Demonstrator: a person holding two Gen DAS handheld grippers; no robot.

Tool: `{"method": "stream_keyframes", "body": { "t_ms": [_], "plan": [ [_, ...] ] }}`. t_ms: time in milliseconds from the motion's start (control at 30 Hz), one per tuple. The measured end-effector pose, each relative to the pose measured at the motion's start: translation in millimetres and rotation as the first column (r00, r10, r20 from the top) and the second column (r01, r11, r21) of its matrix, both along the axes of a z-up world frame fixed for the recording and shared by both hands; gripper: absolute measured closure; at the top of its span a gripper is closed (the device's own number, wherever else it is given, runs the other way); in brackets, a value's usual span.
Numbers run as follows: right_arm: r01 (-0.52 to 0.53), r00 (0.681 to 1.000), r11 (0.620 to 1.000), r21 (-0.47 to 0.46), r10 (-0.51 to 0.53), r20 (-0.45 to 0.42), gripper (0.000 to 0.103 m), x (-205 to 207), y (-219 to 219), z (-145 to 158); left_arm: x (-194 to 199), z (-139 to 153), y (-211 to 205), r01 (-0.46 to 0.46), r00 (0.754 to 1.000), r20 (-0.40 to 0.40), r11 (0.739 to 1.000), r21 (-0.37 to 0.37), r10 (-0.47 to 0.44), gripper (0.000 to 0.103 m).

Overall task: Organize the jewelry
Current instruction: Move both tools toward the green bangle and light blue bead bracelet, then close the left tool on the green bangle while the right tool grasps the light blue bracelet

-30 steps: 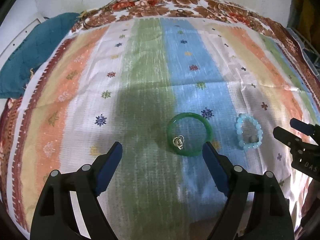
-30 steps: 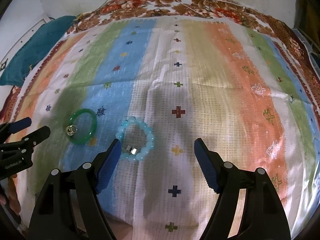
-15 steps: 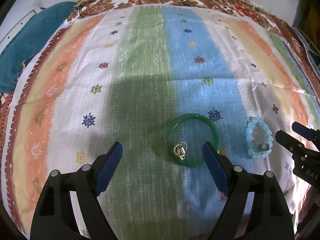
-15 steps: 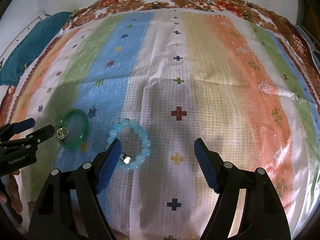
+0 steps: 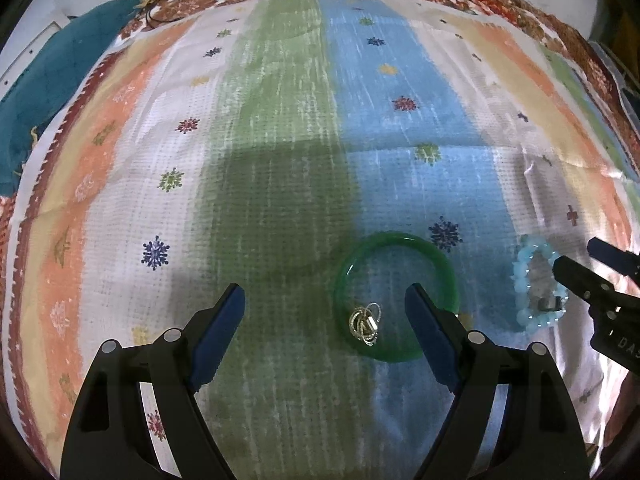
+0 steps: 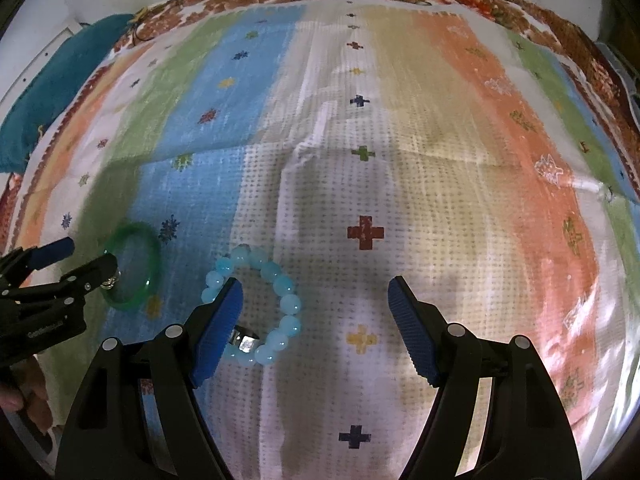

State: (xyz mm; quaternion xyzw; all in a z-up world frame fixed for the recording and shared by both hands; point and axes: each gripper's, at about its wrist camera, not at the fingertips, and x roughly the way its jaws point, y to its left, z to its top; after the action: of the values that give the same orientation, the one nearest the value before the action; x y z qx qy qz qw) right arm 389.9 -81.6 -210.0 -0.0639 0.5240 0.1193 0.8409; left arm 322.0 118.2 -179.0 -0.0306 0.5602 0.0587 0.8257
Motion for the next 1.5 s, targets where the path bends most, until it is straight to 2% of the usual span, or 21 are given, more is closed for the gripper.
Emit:
{"method": "stream_keyframes", "body": {
  "t_ms": [133, 267, 333, 400, 500, 533, 567, 633, 800, 933, 1000, 1500],
  "plan": [
    [-0.01, 1.0, 0.999, -0.04, 0.01, 0.008, 0.028, 3.3, 3.3, -3.7, 4.1, -6.3, 1.0, -0.003, 1.0, -0.014, 1.0, -0.006, 0.003, 0.022],
    [-0.029, 1.0, 0.997, -0.077, 0.03, 0.007, 0.029, 4.5, 6.5, -9.6, 5.5, -13.1, -1.3, 0.002, 1.0, -0.02, 1.0, 0.022, -0.002, 0.028],
    [-0.032, 0.999, 0.996, -0.084, 0.033, 0.009, 0.042, 5.2, 5.9, -11.2, 4.0, -13.7, 3.6, -0.027, 1.0, -0.007, 1.0, 0.002, 0.027, 0.033],
    [-0.021, 1.0, 0.997, -0.068, 0.021, 0.0, 0.059, 6.3, 2.4, -9.8, 3.8, -13.3, 7.6, -0.036, 0.999, -0.005, 0.999, -0.007, 0.036, 0.041],
    [-0.022, 1.0, 0.999, -0.042, 0.021, -0.022, 0.072, 6.4, 0.3, -8.9, 2.9, -12.0, 11.2, -0.04, 0.999, -0.003, 0.999, -0.018, 0.04, 0.061],
    [-0.025, 0.999, 0.999, -0.04, 0.024, -0.024, 0.074, 6.1, 0.4, -9.1, 2.6, -12.0, 11.2, -0.039, 0.999, -0.004, 0.999, -0.015, 0.039, 0.074],
    [-0.031, 0.999, 0.999, -0.036, 0.03, -0.027, 0.08, 5.2, 1.0, -9.5, 2.0, -12.1, 11.3, -0.036, 0.999, -0.005, 0.999, -0.021, 0.036, 0.086],
    [-0.04, 0.999, 0.999, -0.033, 0.039, -0.035, 0.09, 4.0, 1.5, -9.7, 1.6, -13.0, 14.1, -0.041, 0.999, -0.007, 0.999, -0.027, 0.04, 0.093],
    [-0.049, 0.998, 0.998, -0.026, 0.048, -0.034, 0.091, 1.2, 0.1, -8.6, -1.8, -10.3, 17.5, -0.042, 0.999, -0.015, 0.998, -0.052, 0.041, 0.096],
    [-0.057, 0.998, 0.998, -0.032, 0.056, -0.013, 0.091, -4.7, 0.2, -2.5, -6.7, -6.3, 15.3, -0.037, 0.999, -0.012, 0.999, -0.04, 0.037, 0.096],
    [-0.061, 0.998, 0.998, -0.03, 0.061, 0.002, 0.091, -7.7, 0.8, 3.8, -10.9, -0.9, 12.6, -0.029, 1.0, 0.004, 0.999, -0.016, 0.029, 0.096],
    [-0.086, 0.995, 0.996, 0.014, 0.086, 0.053, 0.091, -38.2, 1.6, 38.6, -43.6, 39.1, 19.5, -0.053, 0.996, 0.064, 0.998, -0.023, 0.055, 0.095]
  ]
}}
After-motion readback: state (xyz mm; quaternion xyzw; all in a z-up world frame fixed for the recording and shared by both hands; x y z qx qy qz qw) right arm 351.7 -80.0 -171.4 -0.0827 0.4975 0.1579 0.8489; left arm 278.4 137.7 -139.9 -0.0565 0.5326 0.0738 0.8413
